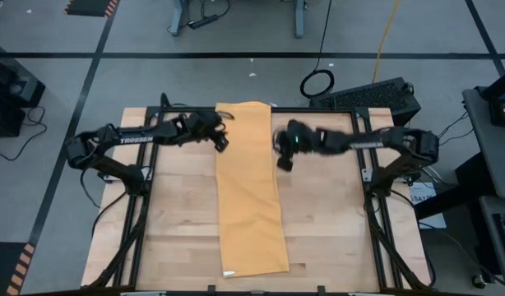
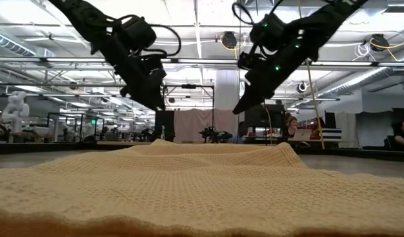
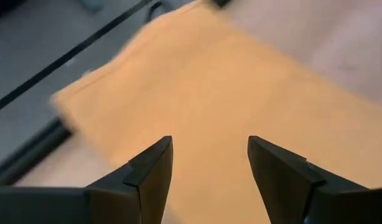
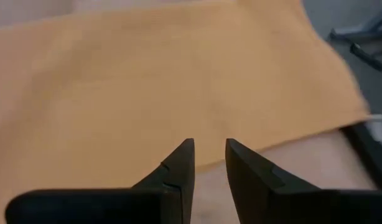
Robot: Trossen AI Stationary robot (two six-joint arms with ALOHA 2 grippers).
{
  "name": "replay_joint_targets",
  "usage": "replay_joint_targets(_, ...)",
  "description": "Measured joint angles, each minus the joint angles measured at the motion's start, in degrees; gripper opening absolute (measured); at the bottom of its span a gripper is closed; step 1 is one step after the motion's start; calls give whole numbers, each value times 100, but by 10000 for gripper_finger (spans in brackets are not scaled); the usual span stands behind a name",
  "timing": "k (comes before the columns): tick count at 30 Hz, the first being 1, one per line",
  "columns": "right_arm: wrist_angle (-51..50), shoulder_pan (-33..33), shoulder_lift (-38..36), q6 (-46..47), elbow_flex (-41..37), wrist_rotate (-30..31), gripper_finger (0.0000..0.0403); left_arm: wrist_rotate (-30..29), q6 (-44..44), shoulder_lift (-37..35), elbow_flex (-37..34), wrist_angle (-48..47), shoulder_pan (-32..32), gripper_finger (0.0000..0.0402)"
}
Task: Roll towel
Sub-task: Fold the yellow towel
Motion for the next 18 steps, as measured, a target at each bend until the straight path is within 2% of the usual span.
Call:
replay_joint_targets(6,-514,-1326,53,-178,674,-908,90,-81,-35,-1,-623,1744,-861,214)
replay_joint_targets(10,-939,-1985,451,-274,1227,-929,117,-368,-74,2,-974,2577,-1199,214)
replay_joint_targets(18,-2003,-2583,2228,-396,3187,-1494,166,-628,213,0,-1037,2619,-1256,214)
